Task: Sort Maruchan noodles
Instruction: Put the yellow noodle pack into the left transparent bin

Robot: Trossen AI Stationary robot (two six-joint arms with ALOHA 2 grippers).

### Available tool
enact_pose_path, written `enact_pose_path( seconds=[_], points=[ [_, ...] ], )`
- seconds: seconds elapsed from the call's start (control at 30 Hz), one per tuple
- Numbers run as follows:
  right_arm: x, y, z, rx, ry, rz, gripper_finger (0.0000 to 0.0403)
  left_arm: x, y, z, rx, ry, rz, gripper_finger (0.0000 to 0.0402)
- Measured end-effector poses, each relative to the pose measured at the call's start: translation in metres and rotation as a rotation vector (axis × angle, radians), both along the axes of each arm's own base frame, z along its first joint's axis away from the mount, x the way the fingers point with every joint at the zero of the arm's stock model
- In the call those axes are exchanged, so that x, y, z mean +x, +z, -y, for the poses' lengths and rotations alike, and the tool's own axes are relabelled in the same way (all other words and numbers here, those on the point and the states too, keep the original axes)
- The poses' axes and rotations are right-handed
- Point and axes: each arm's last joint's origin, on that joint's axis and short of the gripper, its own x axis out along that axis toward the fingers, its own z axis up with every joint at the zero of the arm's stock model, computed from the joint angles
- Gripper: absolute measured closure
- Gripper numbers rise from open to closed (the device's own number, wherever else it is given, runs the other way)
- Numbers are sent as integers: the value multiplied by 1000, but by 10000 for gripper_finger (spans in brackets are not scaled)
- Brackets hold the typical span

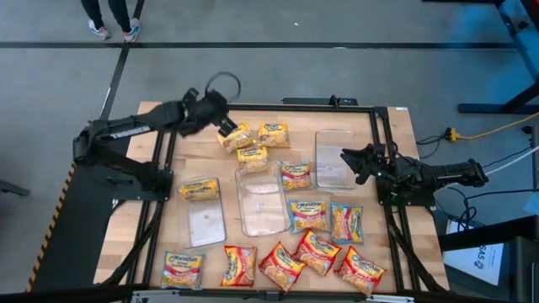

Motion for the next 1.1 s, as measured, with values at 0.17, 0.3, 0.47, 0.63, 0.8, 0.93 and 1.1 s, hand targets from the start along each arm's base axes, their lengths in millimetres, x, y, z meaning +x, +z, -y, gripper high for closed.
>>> enact_pose_path(
  seconds=[0.17,0.3,0.47,0.63,0.8,0.93,1.1],
  points=[
    [-1,0,1,6,-41,3,242,-32,-39,-56,-443,10,238,312],
    [-1,0,1,9,-41,8,242,-49,-76,-79,-628,137,400,312],
    [-1,0,1,9,-39,9,242,-60,-114,-76,-822,185,387,312],
    [0,1,1,9,-29,10,242,-58,-138,-73,-876,294,334,312],
    [0,0,1,9,-29,9,242,-49,-156,-75,-958,342,332,311],
    [0,0,0,8,-13,8,242,-44,-173,-80,-1025,368,317,311],
    [0,0,-1,6,36,6,242,-34,-190,-84,-1110,352,337,311]
  ],
)
